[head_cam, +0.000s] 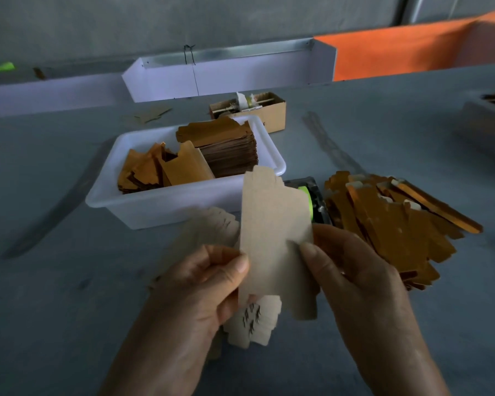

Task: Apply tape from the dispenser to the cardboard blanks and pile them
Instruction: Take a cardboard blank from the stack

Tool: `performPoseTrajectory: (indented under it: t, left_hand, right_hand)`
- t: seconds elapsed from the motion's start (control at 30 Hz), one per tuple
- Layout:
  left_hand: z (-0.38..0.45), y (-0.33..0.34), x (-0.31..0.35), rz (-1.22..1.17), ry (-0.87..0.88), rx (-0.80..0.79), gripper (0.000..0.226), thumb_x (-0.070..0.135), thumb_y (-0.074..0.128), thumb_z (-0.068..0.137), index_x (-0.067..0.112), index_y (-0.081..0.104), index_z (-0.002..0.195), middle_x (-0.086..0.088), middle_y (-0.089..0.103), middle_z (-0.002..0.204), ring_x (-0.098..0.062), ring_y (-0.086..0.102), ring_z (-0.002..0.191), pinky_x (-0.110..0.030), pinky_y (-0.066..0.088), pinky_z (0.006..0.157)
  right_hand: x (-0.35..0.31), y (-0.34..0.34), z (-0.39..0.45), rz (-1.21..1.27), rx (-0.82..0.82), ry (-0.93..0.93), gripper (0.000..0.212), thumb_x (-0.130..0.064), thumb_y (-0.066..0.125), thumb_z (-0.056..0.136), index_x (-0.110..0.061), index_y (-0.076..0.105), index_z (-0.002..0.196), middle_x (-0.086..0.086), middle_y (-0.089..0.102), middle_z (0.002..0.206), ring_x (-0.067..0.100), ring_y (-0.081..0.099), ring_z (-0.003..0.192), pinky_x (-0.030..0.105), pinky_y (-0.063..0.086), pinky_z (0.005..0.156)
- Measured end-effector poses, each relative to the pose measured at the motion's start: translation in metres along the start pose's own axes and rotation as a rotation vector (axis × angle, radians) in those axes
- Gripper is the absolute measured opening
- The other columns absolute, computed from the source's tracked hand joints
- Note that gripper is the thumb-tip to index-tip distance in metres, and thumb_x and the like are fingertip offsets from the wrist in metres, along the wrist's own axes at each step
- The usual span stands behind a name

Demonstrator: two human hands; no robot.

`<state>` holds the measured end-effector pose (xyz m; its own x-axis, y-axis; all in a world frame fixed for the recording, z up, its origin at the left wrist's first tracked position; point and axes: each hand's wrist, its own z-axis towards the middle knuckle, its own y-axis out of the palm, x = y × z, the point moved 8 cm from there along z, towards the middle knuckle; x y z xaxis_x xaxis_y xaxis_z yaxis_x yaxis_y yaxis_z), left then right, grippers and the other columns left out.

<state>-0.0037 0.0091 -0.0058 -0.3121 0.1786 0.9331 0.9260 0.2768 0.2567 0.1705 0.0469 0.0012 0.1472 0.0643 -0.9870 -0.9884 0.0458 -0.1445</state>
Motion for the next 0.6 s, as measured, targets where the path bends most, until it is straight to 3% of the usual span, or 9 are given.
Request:
performPoseTrajectory:
  t: [0.1, 0.2, 0.23, 0.3, 0.4, 0.6]
  left_hand:
    - [0.003, 0.002, -0.007, -0.023, -0.024, -0.034, 0.014, 0.009, 0.071, 0.06, 0.006, 0.067, 0.073, -0.017, 0.07, 0.082, -0.021, 0.066, 0.067, -0.031, 0.058, 0.06]
    - [0.003, 0.011, -0.005, 0.141, 0.011, -0.114, 0.041, 0.025, 0.079, 0.062, 0.012, 0.07, 0.1, -0.01, 0.074, 0.098, -0.024, 0.069, 0.092, -0.045, 0.051, 0.086]
    - [0.003, 0.015, -0.003, 0.178, 0.029, -0.116, 0.046, 0.031, 0.079, 0.06, 0.015, 0.07, 0.103, -0.006, 0.074, 0.098, -0.023, 0.07, 0.094, -0.045, 0.05, 0.088]
    - [0.005, 0.019, -0.001, 0.239, 0.073, -0.053, 0.046, 0.032, 0.085, 0.06, 0.018, 0.07, 0.101, 0.0, 0.075, 0.093, -0.018, 0.071, 0.089, -0.035, 0.054, 0.08]
    - [0.009, 0.016, -0.002, 0.294, 0.101, 0.062, 0.028, 0.019, 0.079, 0.072, 0.02, 0.069, 0.098, 0.006, 0.075, 0.085, -0.007, 0.07, 0.077, -0.015, 0.052, 0.062]
    - [0.013, 0.014, -0.008, 0.335, 0.124, 0.089, 0.026, 0.016, 0.078, 0.074, 0.023, 0.066, 0.095, 0.008, 0.074, 0.081, -0.001, 0.068, 0.071, -0.009, 0.048, 0.054]
  right_hand:
    - [0.006, 0.004, 0.0, 0.215, -0.054, 0.075, 0.032, -0.037, 0.064, 0.062, -0.03, 0.066, 0.093, -0.011, 0.071, 0.081, 0.0, 0.066, 0.076, 0.015, 0.051, 0.057]
    - [0.014, 0.006, 0.001, 0.319, -0.111, 0.154, 0.036, -0.028, 0.067, 0.058, -0.02, 0.067, 0.093, -0.001, 0.072, 0.077, 0.006, 0.067, 0.07, 0.02, 0.052, 0.055]
    - [0.014, 0.008, 0.0, 0.336, -0.136, 0.163, 0.036, -0.028, 0.067, 0.057, -0.018, 0.068, 0.092, 0.001, 0.072, 0.076, 0.007, 0.066, 0.069, 0.021, 0.052, 0.055]
    - [0.013, 0.011, -0.001, 0.355, -0.169, 0.164, 0.035, -0.027, 0.068, 0.057, -0.015, 0.068, 0.089, 0.002, 0.07, 0.071, 0.008, 0.065, 0.066, 0.021, 0.051, 0.055]
    - [0.016, 0.012, -0.002, 0.336, -0.186, 0.171, 0.031, -0.026, 0.067, 0.058, -0.013, 0.069, 0.086, 0.002, 0.069, 0.07, 0.009, 0.064, 0.066, 0.022, 0.05, 0.057]
    - [0.015, 0.012, -0.003, 0.217, -0.209, 0.145, 0.018, -0.021, 0.071, 0.064, -0.015, 0.069, 0.081, 0.002, 0.067, 0.065, 0.013, 0.061, 0.06, 0.021, 0.053, 0.056]
